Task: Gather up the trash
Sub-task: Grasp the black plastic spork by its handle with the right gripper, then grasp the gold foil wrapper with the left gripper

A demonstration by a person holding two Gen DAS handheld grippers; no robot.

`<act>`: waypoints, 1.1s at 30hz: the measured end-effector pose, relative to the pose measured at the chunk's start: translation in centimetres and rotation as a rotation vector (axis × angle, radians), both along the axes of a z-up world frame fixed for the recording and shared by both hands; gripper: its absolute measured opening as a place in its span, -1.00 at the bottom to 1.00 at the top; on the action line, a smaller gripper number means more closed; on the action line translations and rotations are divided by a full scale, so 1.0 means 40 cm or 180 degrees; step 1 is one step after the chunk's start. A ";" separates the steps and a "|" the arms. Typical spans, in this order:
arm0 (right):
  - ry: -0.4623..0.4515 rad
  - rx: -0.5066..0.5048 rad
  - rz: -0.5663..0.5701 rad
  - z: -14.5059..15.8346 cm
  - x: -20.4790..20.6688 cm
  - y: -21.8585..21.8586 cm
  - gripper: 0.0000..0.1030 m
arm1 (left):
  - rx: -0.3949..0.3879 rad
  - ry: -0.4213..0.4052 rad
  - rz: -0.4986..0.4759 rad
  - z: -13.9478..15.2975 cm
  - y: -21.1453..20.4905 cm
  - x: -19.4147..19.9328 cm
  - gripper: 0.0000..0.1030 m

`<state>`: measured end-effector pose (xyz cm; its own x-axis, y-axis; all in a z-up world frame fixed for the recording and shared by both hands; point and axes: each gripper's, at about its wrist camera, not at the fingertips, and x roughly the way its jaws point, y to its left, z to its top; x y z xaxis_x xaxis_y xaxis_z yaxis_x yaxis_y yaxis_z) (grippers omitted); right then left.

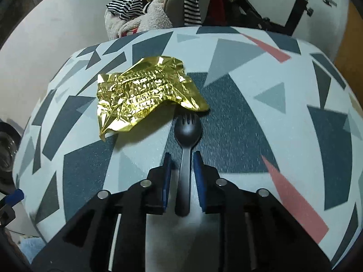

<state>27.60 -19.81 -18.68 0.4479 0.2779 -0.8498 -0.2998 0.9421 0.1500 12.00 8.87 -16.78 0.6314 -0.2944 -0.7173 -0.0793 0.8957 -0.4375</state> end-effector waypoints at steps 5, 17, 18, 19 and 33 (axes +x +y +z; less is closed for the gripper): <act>-0.0102 -0.0269 0.0070 -0.003 0.006 0.032 -0.74 | -0.0039 0.0025 0.0009 -0.011 0.005 0.007 0.51; -0.0303 0.0371 -0.0136 0.066 -0.053 -0.100 -0.75 | -0.0647 0.0066 -0.0107 -0.032 -0.028 0.159 0.47; -0.0314 0.0419 -0.0173 0.072 -0.060 -0.117 -0.75 | -0.0782 0.0083 -0.0106 -0.038 -0.033 0.198 0.43; -0.0317 0.0431 -0.0180 0.076 -0.059 -0.123 -0.75 | -0.0871 0.0097 -0.0097 -0.041 -0.036 0.223 0.40; -0.0330 0.0680 -0.0302 0.102 -0.098 -0.214 -0.75 | -0.1425 0.0021 0.0443 -0.093 -0.069 0.517 0.28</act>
